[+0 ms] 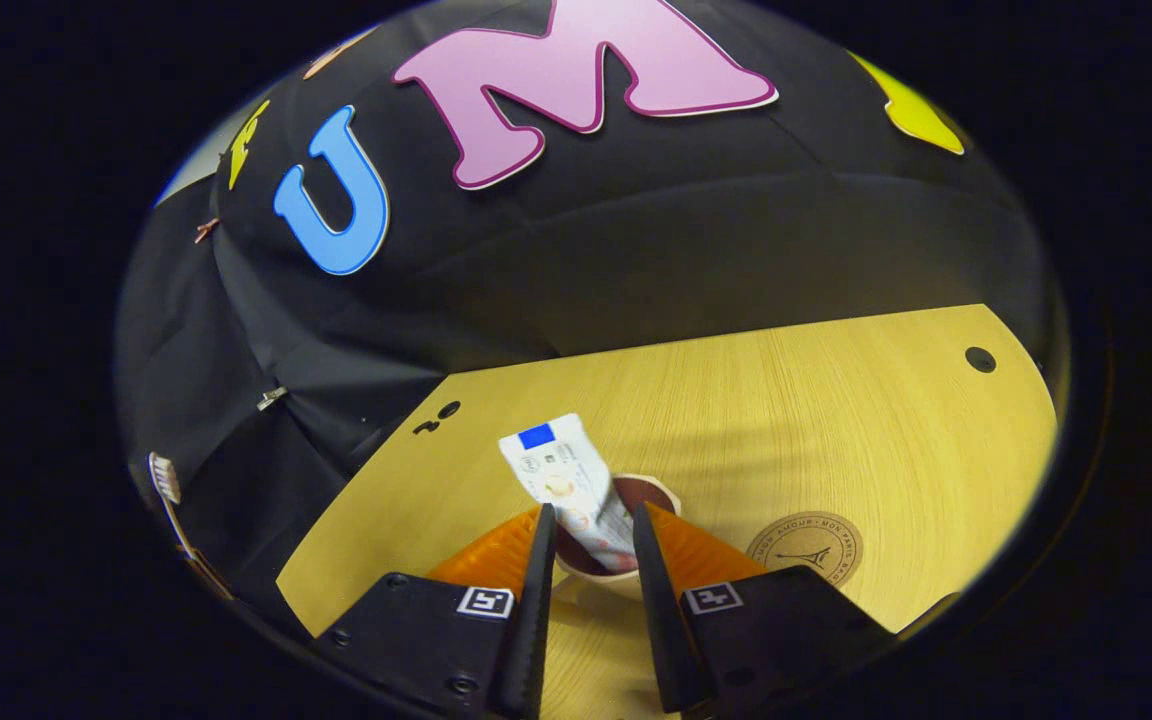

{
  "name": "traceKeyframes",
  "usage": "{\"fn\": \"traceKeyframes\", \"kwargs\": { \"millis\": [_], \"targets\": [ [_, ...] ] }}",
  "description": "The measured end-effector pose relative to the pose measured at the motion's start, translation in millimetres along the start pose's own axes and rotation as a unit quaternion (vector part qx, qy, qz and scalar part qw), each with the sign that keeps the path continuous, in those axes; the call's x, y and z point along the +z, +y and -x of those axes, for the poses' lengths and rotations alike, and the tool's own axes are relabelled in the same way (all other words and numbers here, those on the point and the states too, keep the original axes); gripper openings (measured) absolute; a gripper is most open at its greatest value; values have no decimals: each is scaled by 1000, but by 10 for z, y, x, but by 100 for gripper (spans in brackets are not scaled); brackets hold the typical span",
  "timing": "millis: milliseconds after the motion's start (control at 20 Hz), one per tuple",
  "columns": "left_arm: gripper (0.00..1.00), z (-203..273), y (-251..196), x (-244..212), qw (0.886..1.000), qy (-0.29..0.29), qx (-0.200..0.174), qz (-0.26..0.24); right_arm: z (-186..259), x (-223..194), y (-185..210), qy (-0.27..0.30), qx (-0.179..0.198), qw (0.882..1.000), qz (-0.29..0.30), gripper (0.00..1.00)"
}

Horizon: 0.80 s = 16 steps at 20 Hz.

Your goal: Put the toothbrush and toothpaste on the desktop into the cup, then pick up the cup and place it on the coaster on the desktop.

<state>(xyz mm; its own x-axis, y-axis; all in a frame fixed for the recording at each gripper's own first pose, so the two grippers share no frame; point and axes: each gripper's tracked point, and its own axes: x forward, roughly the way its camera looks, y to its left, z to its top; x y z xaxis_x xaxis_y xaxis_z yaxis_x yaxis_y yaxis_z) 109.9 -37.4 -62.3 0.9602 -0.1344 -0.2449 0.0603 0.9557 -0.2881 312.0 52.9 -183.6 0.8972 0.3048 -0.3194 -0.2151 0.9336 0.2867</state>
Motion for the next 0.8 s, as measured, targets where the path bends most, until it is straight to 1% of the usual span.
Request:
{"fn": "traceKeyframes", "kwargs": {
  "millis": [100,200,400,600,700,800],
  "targets": [
    [6,-103,-46,189,1000,-24,-9,10,176,-16,-36,5,-6,1000,-8,47],
    [6,-210,-105,415,998,-56,-22,26,376,-124,-95,16,-14,1000,-12,48],
    [6,-506,-195,876,988,-127,-49,69,885,-406,-217,42,-25,999,-7,48],
    [6,-926,-370,1070,979,-155,-85,97,1521,-680,-349,58,-34,997,-25,48],
    [6,-1180,-488,1101,979,-157,-101,81,1790,-775,-421,59,-42,997,-34,48],
    [6,-1454,-569,1090,981,-156,-106,40,2037,-849,-507,58,-53,996,-43,48]
  ]
}}
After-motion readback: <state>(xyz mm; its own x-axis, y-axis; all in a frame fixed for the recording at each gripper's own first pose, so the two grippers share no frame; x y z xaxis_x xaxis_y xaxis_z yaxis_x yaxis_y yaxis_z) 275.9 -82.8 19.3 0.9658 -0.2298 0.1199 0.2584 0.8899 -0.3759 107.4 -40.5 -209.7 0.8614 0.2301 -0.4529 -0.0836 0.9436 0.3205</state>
